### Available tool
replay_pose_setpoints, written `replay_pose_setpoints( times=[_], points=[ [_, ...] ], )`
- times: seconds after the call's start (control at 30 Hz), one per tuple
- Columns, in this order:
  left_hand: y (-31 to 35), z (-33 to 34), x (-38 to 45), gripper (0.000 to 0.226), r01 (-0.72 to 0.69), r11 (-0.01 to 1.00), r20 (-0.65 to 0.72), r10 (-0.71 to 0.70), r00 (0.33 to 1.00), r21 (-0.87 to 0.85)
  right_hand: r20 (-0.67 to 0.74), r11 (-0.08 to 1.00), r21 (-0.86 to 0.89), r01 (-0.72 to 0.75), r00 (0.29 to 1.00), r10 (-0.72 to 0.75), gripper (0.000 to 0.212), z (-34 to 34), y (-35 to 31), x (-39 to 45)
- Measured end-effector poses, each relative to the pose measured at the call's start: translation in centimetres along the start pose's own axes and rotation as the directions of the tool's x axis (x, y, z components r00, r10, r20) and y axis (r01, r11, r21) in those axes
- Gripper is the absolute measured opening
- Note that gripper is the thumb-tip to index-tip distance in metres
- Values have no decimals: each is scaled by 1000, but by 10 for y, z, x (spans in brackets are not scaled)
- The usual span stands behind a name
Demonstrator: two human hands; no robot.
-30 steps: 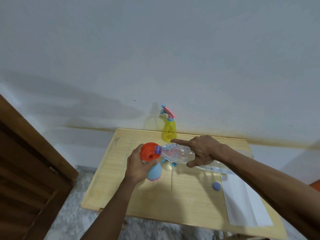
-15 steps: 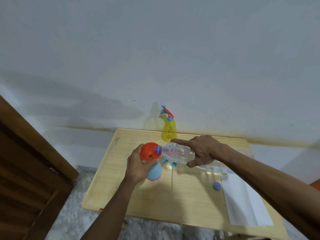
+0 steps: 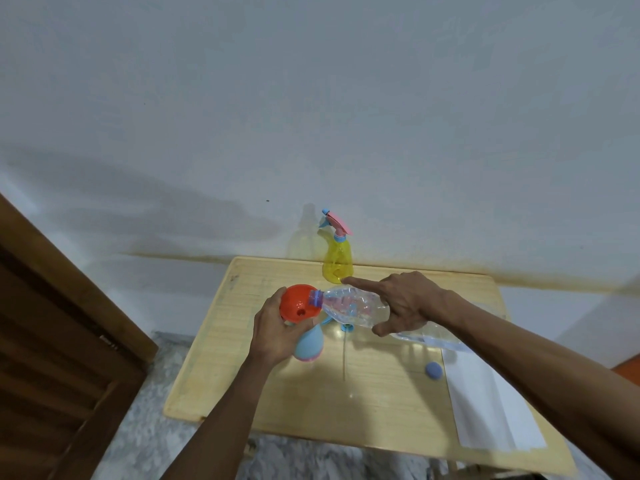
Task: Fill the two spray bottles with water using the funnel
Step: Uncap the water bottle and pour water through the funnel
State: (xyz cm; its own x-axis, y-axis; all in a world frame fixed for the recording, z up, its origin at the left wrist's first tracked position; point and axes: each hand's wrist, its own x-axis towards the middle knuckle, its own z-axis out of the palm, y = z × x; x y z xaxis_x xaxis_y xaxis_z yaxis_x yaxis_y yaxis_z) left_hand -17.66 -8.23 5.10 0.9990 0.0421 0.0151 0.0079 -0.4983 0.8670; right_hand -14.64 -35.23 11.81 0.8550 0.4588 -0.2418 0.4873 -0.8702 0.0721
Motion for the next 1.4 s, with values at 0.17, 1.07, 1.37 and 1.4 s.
replay_pose_setpoints(
  times=[0.17,1.07,1.37,1.4],
  points=[
    [2,0,0,76,9,1000,4,-9,1000,-6,-69,987,159,-17,997,28,105,19,-4,-6],
    [-2,3,1,87,51,998,-22,-51,998,31,-313,394,919,0,608,730,107,71,-31,-72],
    [4,3,-3,101,81,996,-18,-81,997,36,-301,355,935,23,579,757,110,78,-22,-80],
    [5,4,-4,102,82,996,-18,-82,997,32,-301,347,937,31,576,760,111,80,-22,-81]
  ],
)
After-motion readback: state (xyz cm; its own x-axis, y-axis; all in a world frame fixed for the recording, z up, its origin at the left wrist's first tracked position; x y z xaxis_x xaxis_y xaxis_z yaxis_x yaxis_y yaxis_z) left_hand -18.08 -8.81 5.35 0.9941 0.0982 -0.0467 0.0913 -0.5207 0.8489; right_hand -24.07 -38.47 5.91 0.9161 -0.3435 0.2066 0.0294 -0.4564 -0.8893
